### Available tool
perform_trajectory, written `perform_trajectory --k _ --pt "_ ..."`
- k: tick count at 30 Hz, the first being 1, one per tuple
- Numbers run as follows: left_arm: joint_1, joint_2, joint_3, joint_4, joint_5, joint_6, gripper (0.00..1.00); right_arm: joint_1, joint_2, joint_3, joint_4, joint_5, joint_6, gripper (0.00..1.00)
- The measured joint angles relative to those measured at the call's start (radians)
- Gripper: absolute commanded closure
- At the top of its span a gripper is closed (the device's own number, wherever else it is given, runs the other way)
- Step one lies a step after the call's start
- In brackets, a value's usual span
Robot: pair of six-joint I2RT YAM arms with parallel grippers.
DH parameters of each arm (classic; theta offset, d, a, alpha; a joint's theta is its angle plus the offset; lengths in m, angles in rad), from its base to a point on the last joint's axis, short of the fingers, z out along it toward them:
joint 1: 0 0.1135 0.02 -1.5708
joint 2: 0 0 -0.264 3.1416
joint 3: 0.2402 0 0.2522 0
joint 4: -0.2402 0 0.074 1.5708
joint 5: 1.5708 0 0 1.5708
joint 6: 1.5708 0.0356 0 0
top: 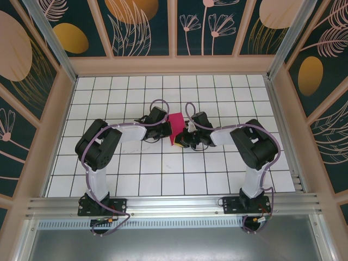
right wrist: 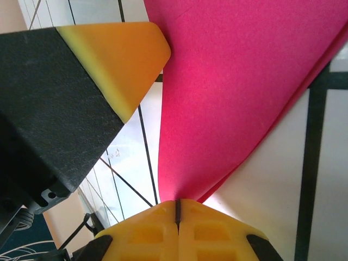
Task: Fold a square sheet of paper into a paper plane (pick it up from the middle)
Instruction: Third fold the triangle at the center of the table.
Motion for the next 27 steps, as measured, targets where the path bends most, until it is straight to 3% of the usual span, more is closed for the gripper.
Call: perform_trajectory --k 27 --pt "-0.003 0.000 0.000 0.000 -0.015 0.000 1.00 0.006 0.008 0.011 -0.009 0.004 0.000 1.00"
